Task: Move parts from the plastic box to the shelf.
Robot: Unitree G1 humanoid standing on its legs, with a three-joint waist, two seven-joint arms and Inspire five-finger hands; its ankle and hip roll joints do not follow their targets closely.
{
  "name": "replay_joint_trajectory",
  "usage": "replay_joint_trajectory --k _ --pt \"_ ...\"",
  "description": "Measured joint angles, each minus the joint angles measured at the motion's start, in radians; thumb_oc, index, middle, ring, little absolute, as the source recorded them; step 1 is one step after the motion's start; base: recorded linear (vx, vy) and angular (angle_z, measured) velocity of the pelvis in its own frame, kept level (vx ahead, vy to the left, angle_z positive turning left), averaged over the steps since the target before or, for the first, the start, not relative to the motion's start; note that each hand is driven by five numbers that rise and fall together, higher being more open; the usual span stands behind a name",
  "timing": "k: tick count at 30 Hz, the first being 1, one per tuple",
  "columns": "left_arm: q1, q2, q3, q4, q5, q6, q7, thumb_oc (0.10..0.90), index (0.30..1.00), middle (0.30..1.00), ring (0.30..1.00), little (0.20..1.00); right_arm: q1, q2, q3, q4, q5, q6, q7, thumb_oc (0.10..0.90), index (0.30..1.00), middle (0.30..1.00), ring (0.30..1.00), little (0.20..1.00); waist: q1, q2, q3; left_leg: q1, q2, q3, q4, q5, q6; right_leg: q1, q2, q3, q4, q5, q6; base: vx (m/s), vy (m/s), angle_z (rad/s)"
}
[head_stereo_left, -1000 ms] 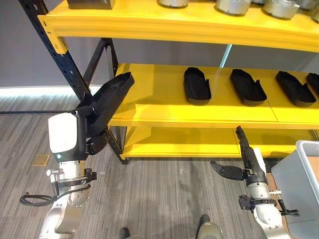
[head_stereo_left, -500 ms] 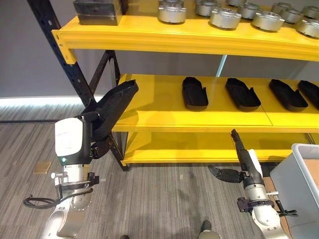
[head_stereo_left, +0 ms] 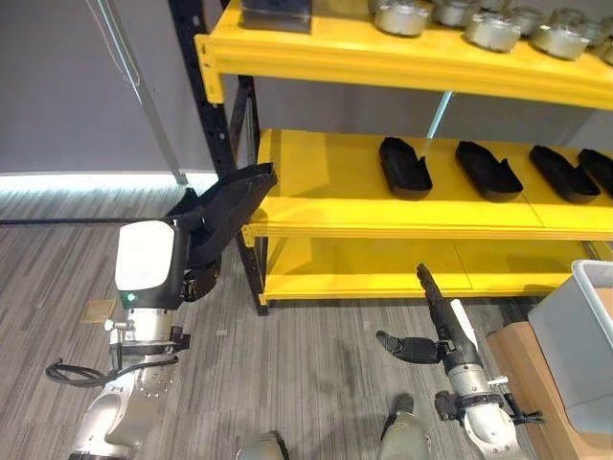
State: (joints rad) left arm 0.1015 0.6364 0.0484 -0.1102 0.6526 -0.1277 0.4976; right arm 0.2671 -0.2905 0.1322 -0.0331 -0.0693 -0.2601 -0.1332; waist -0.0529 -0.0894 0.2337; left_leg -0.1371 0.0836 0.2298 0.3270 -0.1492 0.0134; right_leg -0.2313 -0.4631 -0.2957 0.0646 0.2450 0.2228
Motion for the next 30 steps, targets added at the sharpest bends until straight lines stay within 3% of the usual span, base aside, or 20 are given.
replay_joint_trajectory --k 1,2,4,6,9,10,12,16,19,24,30 --pt "-0.001 -0.001 -0.015 0.010 0.001 0.000 -0.002 0.400 0.300 0.300 0.300 0.300 0.005 -0.004 0.000 0.000 0.000 0.000 0.000 0.900 1.000 1.000 1.000 1.000 -0.001 -0.008 0.000 0.020 -0.026 -0.030 -0.039 0.027 -0.004 0.066 0.022 0.059 -0.019 -0.003 0.000 0.17 -0.188 0.59" --pt "-0.001 0.000 -0.020 0.008 0.002 -0.002 -0.003 0.400 0.300 0.300 0.300 0.300 0.009 -0.005 0.000 -0.002 0.000 0.000 0.000 0.900 1.000 1.000 1.000 1.000 -0.007 -0.015 0.000 0.034 -0.035 -0.042 -0.064 0.037 -0.008 0.103 0.031 0.074 -0.020 -0.008 -0.007 0.12 -0.120 0.55" --pt "0.013 0.000 -0.008 0.000 0.003 -0.002 -0.004 0.400 0.300 0.300 0.300 0.300 -0.004 -0.009 0.000 -0.004 -0.001 -0.001 0.003 0.900 1.000 1.000 1.000 1.000 0.011 -0.039 -0.001 0.061 -0.052 -0.038 -0.109 0.060 -0.002 0.151 0.033 0.012 -0.004 -0.004 -0.009 0.14 -0.202 0.20" --pt "0.035 -0.001 0.008 -0.002 0.000 0.001 -0.004 0.400 0.300 0.300 0.300 0.300 -0.032 -0.010 -0.001 0.002 -0.001 -0.001 0.003 0.900 1.000 1.000 1.000 1.000 0.012 -0.052 -0.003 0.069 -0.056 -0.054 -0.117 0.064 -0.014 0.195 0.047 -0.006 0.019 0.000 -0.017 0.15 -0.211 0.16" --pt "0.045 -0.007 0.008 -0.011 -0.001 0.002 -0.005 0.400 0.300 0.300 0.300 0.300 -0.043 -0.011 -0.006 -0.001 0.000 -0.001 0.003 0.900 1.000 1.000 1.000 1.000 -0.001 -0.053 -0.005 0.071 -0.025 -0.094 -0.141 0.081 -0.049 0.246 0.088 -0.012 -0.022 -0.067 -0.008 0.12 -0.155 0.30" --pt "0.045 -0.007 0.009 -0.021 -0.002 0.004 -0.005 0.400 0.300 0.300 0.300 0.300 -0.051 -0.015 -0.009 -0.001 0.001 -0.001 0.003 0.900 1.000 1.000 1.000 1.000 0.000 -0.049 -0.006 0.076 0.004 -0.102 -0.168 0.104 -0.083 0.254 0.123 -0.015 -0.024 -0.117 -0.017 0.10 -0.132 0.11" --pt "0.047 -0.013 0.006 -0.026 -0.002 0.004 -0.006 0.400 0.300 0.300 0.300 0.300 -0.063 -0.034 -0.017 -0.001 0.001 0.001 0.003 0.900 1.000 1.000 1.000 1.000 -0.002 -0.024 -0.007 0.094 0.044 -0.102 -0.215 0.130 -0.109 0.245 0.163 -0.015 -0.016 -0.150 -0.040 0.07 -0.084 -0.11" --pt "0.041 -0.016 0.003 -0.057 -0.002 -0.006 -0.009 0.400 0.300 0.300 0.300 0.300 -0.088 -0.069 -0.052 -0.001 0.002 0.002 -0.004 0.900 1.000 1.000 1.000 1.000 -0.043 0.003 -0.008 0.142 0.081 -0.094 -0.300 0.170 -0.136 0.237 0.203 -0.013 0.007 -0.191 -0.067 0.04 -0.046 -0.10" --pt "0.036 -0.017 0.002 -0.093 -0.002 -0.015 -0.010 0.400 0.300 0.300 0.300 0.300 -0.084 -0.076 -0.072 0.000 0.003 0.002 -0.010 0.900 1.000 1.000 1.000 1.000 -0.061 0.018 -0.009 0.161 0.093 -0.084 -0.327 0.180 -0.144 0.232 0.216 -0.008 0.014 -0.201 -0.073 0.04 -0.036 -0.10" --pt "0.026 -0.023 -0.004 -0.109 -0.001 -0.023 -0.009 0.400 0.300 0.300 0.300 0.300 -0.082 -0.078 -0.066 -0.001 -0.001 0.002 -0.007 0.900 1.000 1.000 1.000 1.000 -0.053 0.049 -0.015 0.156 0.090 -0.073 -0.355 0.199 -0.142 0.205 0.214 0.002 0.024 -0.203 -0.073 0.02 -0.020 -0.04" --pt "0.026 -0.023 -0.005 -0.109 0.000 -0.023 -0.009 0.400 0.300 0.300 0.300 0.300 -0.088 -0.078 -0.065 -0.001 -0.001 0.002 -0.007 0.900 1.000 1.000 1.000 1.000 -0.051 0.061 -0.017 0.156 0.089 -0.079 -0.373 0.211 -0.142 0.202 0.214 -0.007 0.024 -0.204 -0.073 0.00 -0.013 0.03"
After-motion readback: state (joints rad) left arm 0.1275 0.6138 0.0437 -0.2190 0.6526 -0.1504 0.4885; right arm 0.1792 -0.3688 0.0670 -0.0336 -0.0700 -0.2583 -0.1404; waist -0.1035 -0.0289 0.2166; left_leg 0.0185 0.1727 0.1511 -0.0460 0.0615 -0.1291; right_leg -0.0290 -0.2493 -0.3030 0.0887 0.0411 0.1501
